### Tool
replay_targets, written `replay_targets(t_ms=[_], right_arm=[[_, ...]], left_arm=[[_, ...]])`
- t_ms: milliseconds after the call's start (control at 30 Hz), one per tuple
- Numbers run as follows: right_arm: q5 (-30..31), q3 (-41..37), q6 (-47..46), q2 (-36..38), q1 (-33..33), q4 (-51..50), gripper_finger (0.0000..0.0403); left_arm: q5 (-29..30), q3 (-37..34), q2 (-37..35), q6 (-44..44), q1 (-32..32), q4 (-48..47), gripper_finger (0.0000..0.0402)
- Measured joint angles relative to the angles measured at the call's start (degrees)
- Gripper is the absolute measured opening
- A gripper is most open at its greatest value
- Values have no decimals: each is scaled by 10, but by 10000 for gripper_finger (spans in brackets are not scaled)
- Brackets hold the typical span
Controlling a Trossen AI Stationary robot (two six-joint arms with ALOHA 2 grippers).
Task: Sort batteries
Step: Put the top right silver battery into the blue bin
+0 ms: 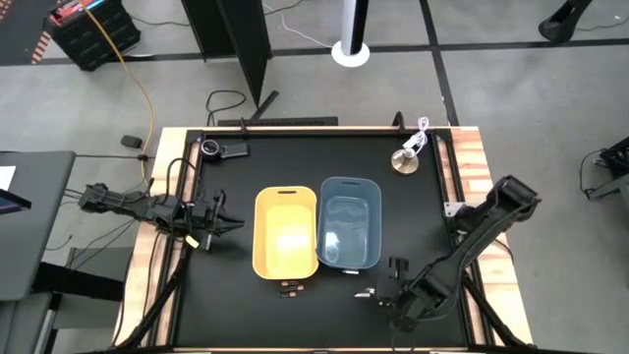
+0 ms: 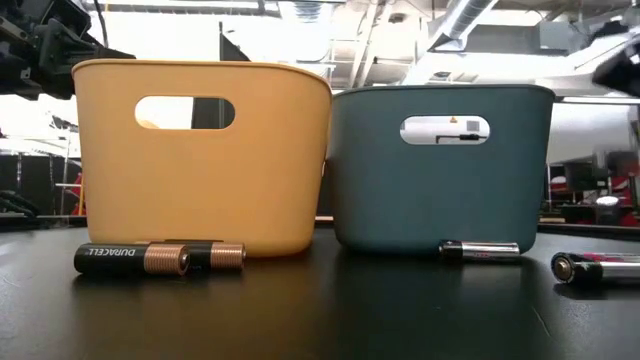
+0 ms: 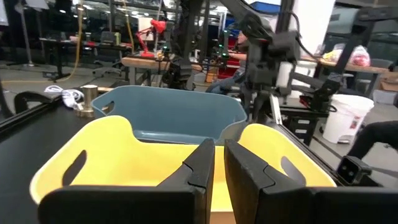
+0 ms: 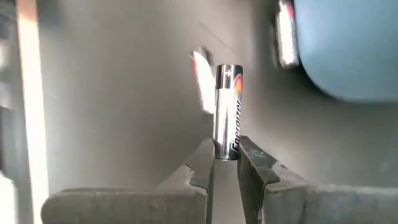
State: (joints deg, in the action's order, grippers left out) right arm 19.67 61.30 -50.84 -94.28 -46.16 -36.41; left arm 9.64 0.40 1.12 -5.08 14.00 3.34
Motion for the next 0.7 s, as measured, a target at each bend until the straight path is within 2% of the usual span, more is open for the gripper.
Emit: replay_targets(t_ms=[200, 367, 533, 700], right_arm=[[11, 0, 82, 70, 3, 65, 63], [71, 0, 186, 141, 19, 100, 63], [157, 18, 266, 195, 58, 52, 63], [166, 21, 298, 206, 139, 14, 63]], left_arm=[[-4, 0, 0, -1, 0, 0, 33], [-4, 0, 0, -1, 0, 0, 33], [-4, 0, 0, -13, 1, 0, 33], [3, 0, 0, -13, 2, 6, 33]])
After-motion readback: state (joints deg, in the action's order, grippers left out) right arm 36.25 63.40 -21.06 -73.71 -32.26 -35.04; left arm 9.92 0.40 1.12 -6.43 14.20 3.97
